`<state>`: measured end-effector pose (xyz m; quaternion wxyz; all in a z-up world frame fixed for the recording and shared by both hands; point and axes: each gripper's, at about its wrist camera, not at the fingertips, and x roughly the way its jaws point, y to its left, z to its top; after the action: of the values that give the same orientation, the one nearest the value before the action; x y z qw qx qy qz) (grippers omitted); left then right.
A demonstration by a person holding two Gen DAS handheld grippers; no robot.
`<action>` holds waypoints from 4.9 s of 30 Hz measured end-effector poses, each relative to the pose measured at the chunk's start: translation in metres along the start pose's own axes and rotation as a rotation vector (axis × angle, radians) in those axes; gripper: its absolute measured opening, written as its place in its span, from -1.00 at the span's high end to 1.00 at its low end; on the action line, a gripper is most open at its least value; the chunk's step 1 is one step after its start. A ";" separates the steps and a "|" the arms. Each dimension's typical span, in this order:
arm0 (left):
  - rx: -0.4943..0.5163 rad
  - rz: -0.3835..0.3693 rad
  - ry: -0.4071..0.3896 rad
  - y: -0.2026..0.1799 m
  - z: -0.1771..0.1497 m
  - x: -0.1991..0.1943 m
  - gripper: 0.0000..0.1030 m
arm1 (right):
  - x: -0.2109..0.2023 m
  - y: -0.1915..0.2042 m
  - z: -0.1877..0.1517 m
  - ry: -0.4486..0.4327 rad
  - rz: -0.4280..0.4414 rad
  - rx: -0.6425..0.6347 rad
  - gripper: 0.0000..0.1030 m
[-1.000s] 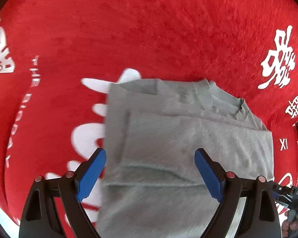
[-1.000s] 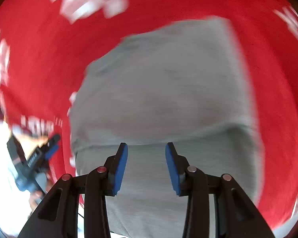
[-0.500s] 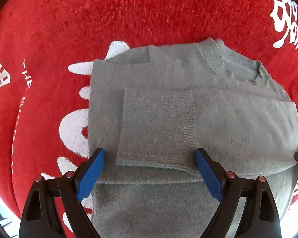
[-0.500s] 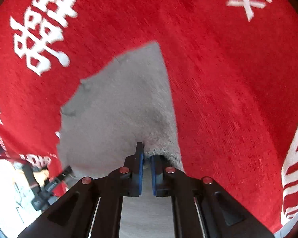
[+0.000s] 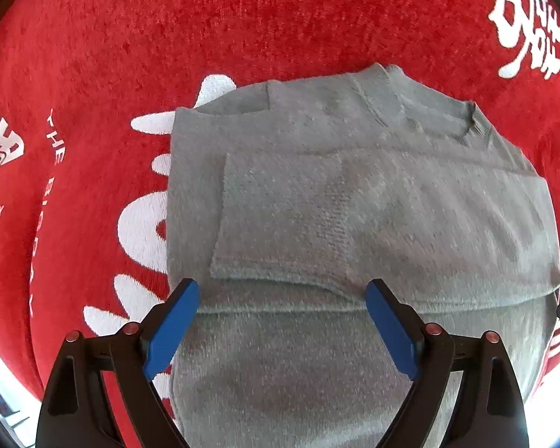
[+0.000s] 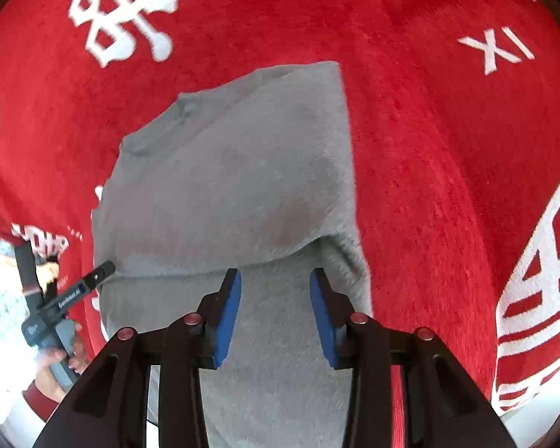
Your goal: Fold small clothes
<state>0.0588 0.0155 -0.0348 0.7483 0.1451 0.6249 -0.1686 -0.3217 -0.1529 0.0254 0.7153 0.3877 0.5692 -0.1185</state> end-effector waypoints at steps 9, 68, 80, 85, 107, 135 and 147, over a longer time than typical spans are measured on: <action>0.009 -0.027 0.018 -0.014 -0.019 -0.008 -0.77 | 0.012 0.028 -0.012 0.049 -0.021 -0.090 0.02; -0.199 -0.208 0.204 -0.062 -0.308 -0.082 -1.00 | 0.007 0.018 -0.101 0.247 -0.112 -0.265 -0.60; -0.151 -0.191 0.164 0.047 -0.364 -0.113 -1.00 | -0.003 0.030 -0.158 0.199 -0.116 -0.237 -0.60; -0.115 -0.194 0.171 0.066 -0.372 -0.112 -1.00 | -0.009 0.005 -0.176 0.186 -0.102 -0.149 -0.60; -0.123 -0.302 0.186 0.120 -0.422 -0.083 -1.00 | 0.071 -0.067 -0.241 0.407 0.140 -0.211 -0.60; -0.062 -0.394 0.262 0.120 -0.438 -0.073 0.32 | 0.083 -0.053 -0.249 0.448 0.373 0.034 0.75; -0.149 -0.578 0.228 0.129 -0.431 -0.090 0.80 | 0.042 -0.044 -0.241 0.405 0.476 0.052 0.76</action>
<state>-0.2814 0.3224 -0.0220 0.6032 -0.0757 0.7307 -0.3106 -0.5090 -0.0046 -0.0440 0.5849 0.5439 0.5902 0.1172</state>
